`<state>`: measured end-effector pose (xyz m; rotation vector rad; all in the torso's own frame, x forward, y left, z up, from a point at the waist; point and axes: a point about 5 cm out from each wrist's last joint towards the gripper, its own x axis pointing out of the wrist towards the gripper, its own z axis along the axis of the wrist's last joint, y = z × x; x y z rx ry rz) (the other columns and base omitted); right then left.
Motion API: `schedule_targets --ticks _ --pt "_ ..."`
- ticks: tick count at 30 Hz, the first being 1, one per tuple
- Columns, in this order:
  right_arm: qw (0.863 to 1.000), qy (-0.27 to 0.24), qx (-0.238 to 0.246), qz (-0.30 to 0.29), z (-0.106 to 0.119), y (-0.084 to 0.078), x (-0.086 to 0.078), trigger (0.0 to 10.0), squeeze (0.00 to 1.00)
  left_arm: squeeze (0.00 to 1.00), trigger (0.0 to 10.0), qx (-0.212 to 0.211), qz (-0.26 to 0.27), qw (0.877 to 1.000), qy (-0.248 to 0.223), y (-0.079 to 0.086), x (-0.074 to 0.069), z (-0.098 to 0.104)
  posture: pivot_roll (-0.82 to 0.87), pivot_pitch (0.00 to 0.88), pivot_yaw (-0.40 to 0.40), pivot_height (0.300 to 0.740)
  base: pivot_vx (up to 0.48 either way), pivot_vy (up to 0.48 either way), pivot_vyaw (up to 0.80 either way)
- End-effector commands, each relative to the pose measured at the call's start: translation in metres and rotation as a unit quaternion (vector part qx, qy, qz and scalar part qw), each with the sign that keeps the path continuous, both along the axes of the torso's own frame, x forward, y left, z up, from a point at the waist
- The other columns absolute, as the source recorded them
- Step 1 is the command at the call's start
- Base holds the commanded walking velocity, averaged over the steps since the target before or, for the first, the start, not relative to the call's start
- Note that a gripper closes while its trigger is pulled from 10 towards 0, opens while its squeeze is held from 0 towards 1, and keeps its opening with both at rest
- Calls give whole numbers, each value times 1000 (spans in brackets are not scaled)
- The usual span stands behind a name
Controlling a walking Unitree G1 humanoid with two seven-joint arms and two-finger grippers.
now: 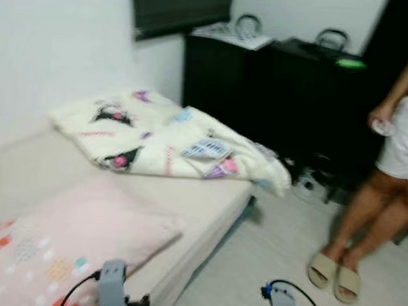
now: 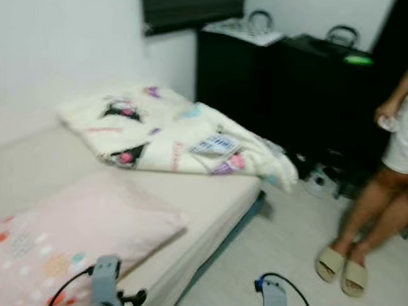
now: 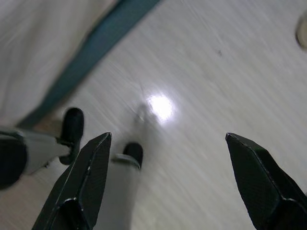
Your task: Clean up the room
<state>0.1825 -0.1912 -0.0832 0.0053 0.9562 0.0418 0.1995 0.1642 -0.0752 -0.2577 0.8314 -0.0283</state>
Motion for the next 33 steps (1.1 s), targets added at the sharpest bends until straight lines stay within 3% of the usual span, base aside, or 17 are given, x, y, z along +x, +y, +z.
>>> schedule_targets --ticks 1,16,25,28,33 --pt "1000 10 -3 3 -3 -2 -6 10000 0 0 10000 -5 -2 1000 6 -2 -1 -1 -9 0 -95 740 0 0 750" --pt "1000 19 -1 11 -4 -5 -10 10000 0 0 10000 -7 -6 1000 12 -1 -3 -2 -15 0 -86 740 0 0 750" --pt "999 35 -10 15 -6 -5 -14 10000 0 0 10000 -13 3 1000 17 0 -6 -3 -16 0 -86 740 0 0 0" --pt "999 35 -11 14 -6 -6 -14 10000 0 0 10000 -12 13 999 37 1 -10 -6 -14 0 -87 740 0 0 0" --pt "999 36 -12 15 -6 -7 -14 10000 0 0 10000 0 6 999 48 3 -13 -8 -14 0 -87 740 -382 0 0"
